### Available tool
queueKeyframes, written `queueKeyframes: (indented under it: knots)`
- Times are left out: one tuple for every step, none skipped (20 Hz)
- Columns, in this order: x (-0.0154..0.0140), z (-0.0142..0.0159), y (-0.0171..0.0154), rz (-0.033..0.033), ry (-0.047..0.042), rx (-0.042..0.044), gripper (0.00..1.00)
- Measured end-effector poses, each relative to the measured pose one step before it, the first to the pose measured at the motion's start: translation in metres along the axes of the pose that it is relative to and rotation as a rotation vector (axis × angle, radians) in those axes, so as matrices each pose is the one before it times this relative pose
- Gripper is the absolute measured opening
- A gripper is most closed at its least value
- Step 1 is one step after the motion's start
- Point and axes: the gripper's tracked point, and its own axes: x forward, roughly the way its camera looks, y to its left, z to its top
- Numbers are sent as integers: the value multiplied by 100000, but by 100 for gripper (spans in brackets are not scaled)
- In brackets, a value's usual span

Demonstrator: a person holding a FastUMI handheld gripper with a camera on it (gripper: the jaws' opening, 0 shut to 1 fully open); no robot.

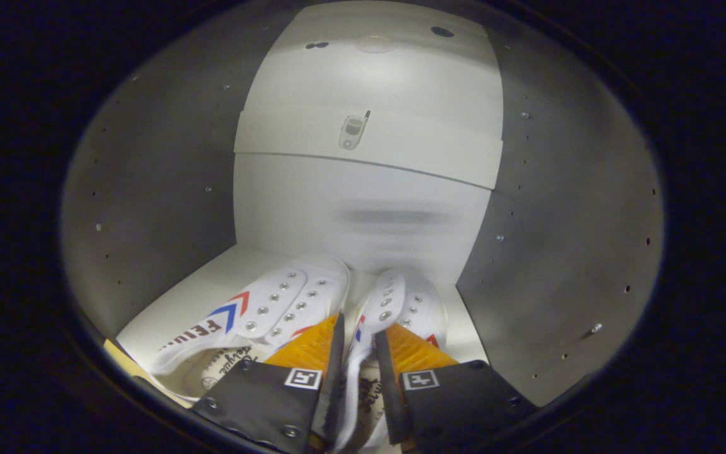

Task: Open the shoe cabinet door, grab the shoes and put them into the shoe cabinet, then close the shoe cabinet door.

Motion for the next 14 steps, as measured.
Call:
queueKeyframes:
  knots:
    - [-616, 722, -1628, -6016, -2774, -2648, 35]
    - [-412, 649, -1221, -3516, -2347, -620, 46]
    - [-642, 521, -434, 220, -1444, 1576, 56]
    - [-472, 345, 591, 767, -278, 1434, 67]
    - [-425, 79, 0, 994, -244, 649, 77]
    - [-554, -7, -141, 480, -165, -239, 88]
    - [-676, 192, 139, 462, -558, -755, 98]
    - [-625, 234, 99, -142, -866, -848, 98]
    - [-876, 477, 394, 821, -1483, -444, 98]
    - [-906, 571, 460, 1021, -1533, 406, 98]
    - [-1138, 681, 536, 1151, -1805, 688, 98]
    - [-1295, 729, 410, 782, -1835, 504, 98]
    - [-1459, 818, 496, 656, -2079, 526, 98]
    - [-1697, 969, 426, 401, -2101, 878, 98]
